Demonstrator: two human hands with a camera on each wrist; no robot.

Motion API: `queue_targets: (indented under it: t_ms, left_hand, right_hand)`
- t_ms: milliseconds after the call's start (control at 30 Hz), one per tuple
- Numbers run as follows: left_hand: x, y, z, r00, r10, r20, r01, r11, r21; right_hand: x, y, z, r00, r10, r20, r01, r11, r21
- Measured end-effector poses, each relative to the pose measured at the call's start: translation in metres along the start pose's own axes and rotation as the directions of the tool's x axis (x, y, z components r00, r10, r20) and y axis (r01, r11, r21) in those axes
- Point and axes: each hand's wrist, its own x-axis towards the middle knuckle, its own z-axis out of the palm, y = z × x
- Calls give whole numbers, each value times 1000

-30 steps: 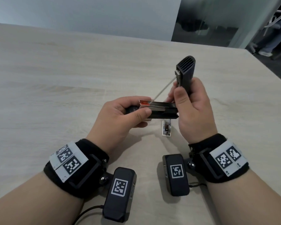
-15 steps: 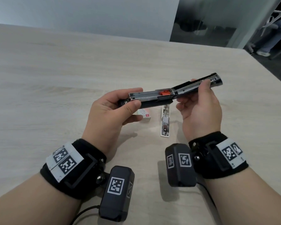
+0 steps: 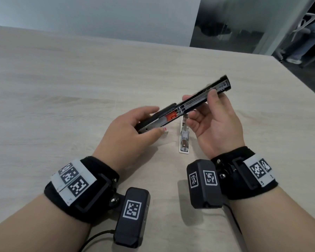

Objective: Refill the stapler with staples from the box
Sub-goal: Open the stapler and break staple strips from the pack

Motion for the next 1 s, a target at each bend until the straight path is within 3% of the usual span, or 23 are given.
queue_targets:
  t_ms: [167,267,367,467,567,700,1000]
  left_hand:
    - [-1,4,-1,995,-59,-75,60,998,11]
    - [2,3,-7,979,-108,-173,115,993,33]
    - [9,-5,-15,960,-163,-228,195,973,124]
    - [13,-12,-19,958,-197,-207,250,929,273]
    - [13,-9,-19,961,-200,-192,261,883,390]
    - [11,-7,-18,968,-162,-192,235,856,461]
    - [10,-5,-19,976,-146,-162,207,851,483]
  right_hand:
    - [-1,1,0,997,60,-40,-61,997,-45]
    - [1,4,-4,994,-18,-106,-8,970,-241]
    - [1,6,-6,988,-143,-51,95,844,-527]
    - [1,11,-4,992,-120,47,121,741,-660]
    - [0,14,-2,995,-62,78,99,700,-707]
    - [-2,11,-2,988,-101,119,156,633,-758]
    - [-5,8,7,988,-83,127,151,504,-850]
